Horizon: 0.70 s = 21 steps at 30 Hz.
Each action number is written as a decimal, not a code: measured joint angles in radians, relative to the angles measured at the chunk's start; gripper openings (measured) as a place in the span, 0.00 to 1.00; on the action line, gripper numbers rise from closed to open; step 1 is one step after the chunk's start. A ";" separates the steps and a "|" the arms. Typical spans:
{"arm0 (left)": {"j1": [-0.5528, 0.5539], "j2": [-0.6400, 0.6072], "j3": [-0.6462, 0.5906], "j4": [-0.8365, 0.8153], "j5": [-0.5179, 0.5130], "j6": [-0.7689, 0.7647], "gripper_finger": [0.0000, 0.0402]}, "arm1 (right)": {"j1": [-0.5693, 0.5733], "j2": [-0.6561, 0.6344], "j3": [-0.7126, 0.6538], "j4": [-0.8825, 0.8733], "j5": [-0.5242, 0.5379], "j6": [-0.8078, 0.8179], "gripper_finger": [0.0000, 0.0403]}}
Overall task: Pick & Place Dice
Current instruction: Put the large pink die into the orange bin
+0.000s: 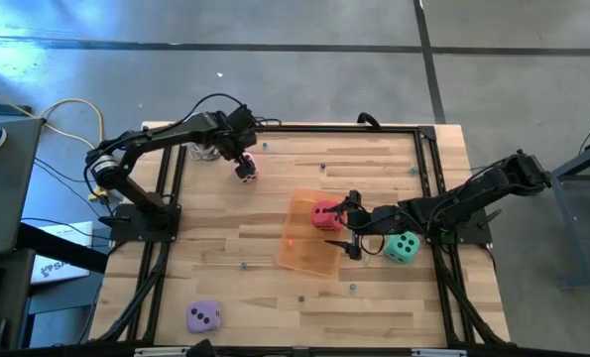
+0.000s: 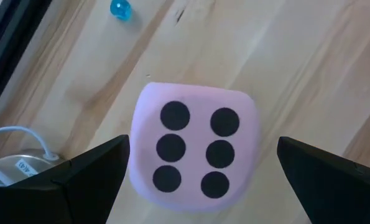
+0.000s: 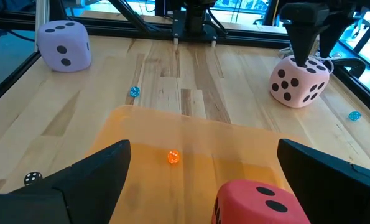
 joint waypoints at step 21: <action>0.004 0.000 -0.001 -0.013 0.035 0.077 0.99 | 0.000 0.000 0.000 0.000 0.000 0.001 0.99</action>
